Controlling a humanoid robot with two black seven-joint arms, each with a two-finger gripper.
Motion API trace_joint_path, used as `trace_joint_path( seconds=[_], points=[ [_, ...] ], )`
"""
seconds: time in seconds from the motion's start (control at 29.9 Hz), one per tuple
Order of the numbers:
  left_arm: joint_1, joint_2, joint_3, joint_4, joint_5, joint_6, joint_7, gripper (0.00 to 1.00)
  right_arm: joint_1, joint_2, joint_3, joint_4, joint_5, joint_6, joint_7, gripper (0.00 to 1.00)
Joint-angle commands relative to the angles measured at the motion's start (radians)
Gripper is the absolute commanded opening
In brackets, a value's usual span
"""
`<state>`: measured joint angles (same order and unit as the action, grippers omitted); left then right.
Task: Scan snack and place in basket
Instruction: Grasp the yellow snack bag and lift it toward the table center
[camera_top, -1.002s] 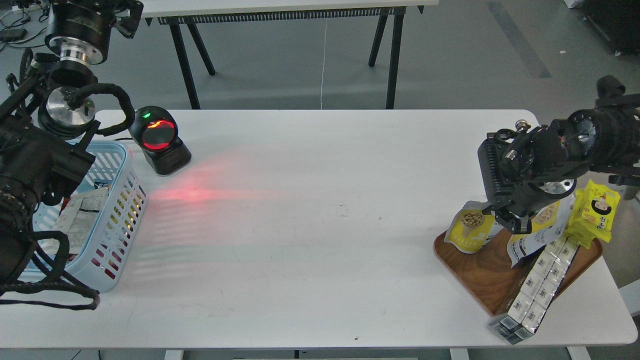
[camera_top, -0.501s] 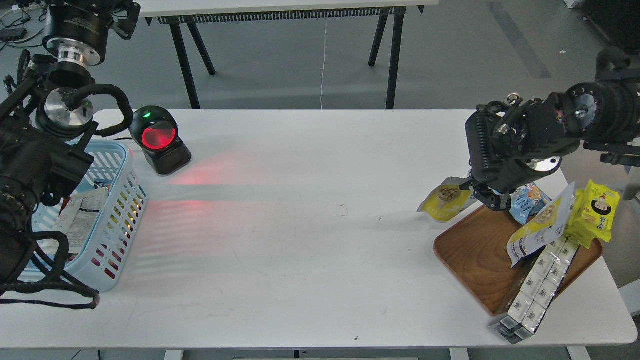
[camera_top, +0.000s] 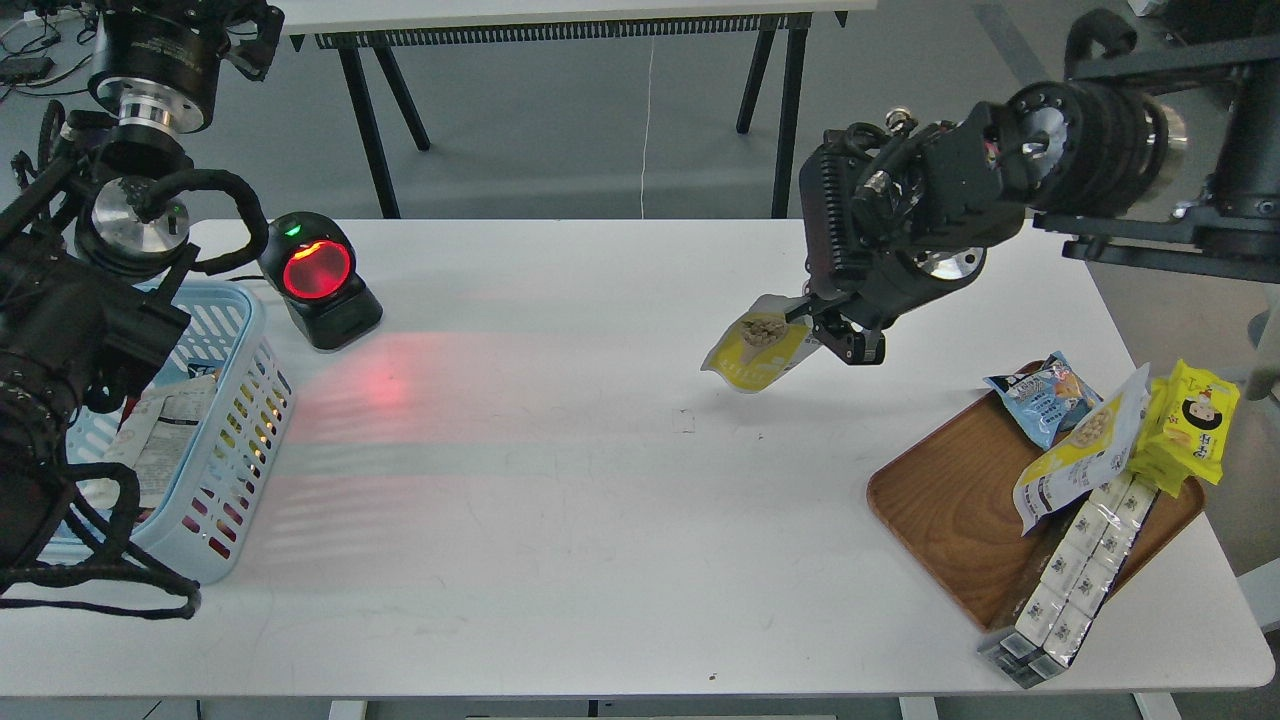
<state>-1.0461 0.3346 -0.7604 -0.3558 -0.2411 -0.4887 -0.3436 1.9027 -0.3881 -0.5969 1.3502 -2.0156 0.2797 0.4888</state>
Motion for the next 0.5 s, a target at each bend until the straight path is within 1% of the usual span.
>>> trace_joint_path(
  seconds=[0.0, 0.3, 0.47],
  points=[
    [0.001, 0.001, 0.001, 0.0, 0.0, 0.0, 0.0, 1.0, -0.007, 0.086, 0.002, -0.087, 0.044, -0.001, 0.0, 0.0],
    [0.005, 0.003, 0.001, 0.0, 0.0, 0.0, 0.0, 1.0, -0.045, 0.27, 0.017, -0.243, 0.063, -0.001, 0.0, 0.0],
    [0.009, 0.003, 0.003, 0.0, 0.0, 0.0, 0.0, 1.0, -0.05, 0.319, 0.017, -0.281, 0.064, -0.001, 0.0, 0.0]
  ],
)
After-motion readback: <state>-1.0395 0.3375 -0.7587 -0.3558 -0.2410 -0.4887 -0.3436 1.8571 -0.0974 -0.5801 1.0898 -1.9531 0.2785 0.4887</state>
